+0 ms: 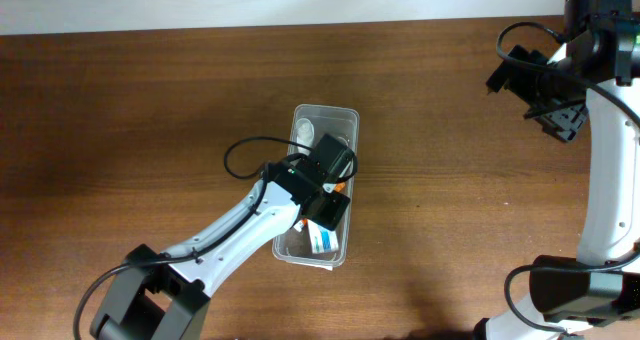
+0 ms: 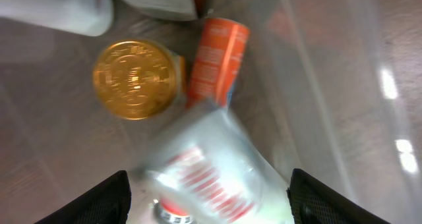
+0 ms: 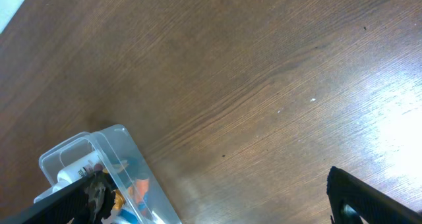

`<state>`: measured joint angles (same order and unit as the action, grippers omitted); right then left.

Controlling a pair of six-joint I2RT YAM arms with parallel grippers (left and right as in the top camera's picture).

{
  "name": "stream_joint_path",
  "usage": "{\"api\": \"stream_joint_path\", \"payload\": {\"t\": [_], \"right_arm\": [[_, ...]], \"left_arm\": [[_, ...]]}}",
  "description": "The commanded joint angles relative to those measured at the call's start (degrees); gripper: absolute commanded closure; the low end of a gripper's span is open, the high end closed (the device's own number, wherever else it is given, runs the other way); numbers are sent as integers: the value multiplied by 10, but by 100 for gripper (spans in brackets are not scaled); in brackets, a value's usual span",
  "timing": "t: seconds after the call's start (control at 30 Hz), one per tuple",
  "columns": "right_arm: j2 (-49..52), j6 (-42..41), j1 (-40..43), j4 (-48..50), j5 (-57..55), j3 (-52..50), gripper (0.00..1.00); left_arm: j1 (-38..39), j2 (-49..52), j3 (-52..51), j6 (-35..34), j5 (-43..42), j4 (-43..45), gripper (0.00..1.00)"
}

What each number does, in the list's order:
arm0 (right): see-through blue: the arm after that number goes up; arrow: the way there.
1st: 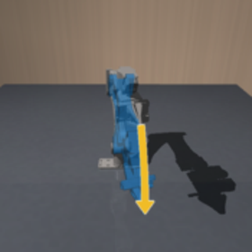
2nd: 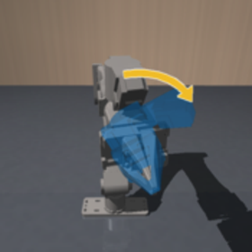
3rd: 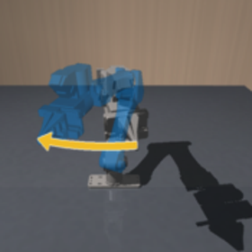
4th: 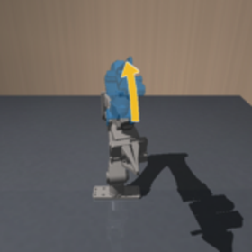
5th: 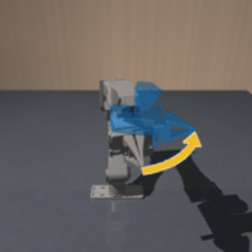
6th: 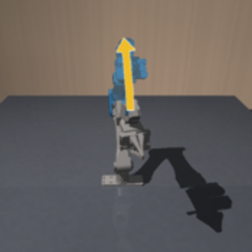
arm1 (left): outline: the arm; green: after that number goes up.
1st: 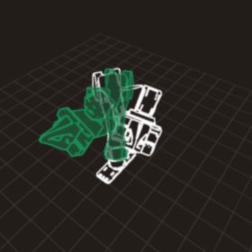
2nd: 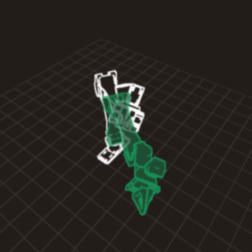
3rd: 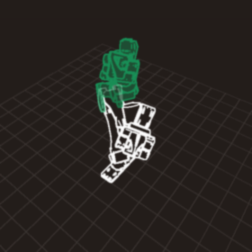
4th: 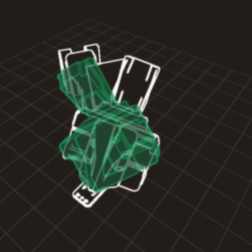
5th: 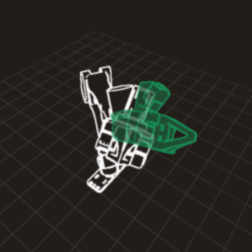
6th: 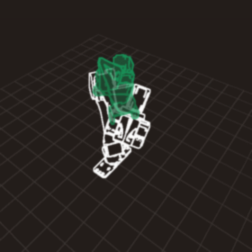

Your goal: Pack container

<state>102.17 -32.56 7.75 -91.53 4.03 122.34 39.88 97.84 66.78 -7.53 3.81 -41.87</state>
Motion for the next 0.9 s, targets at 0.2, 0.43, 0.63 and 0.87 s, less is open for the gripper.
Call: {"api": "stream_joint_path", "payload": {"t": [0.2,0.43,0.63,0.87], "right_arm": [[-15,-1,2,0,1,-2,1],[-15,-1,2,0,1,-2,2],[-15,-1,2,0,1,-2,2],[-15,-1,2,0,1,-2,1]], "left_arm": [[9,-34,19,18,-115,14,27],[8,-67,25,14,-83,-19,26],[8,-119,49,4,-64,-50,23],[-30,-161,73,-77,16,-116,23]]}}
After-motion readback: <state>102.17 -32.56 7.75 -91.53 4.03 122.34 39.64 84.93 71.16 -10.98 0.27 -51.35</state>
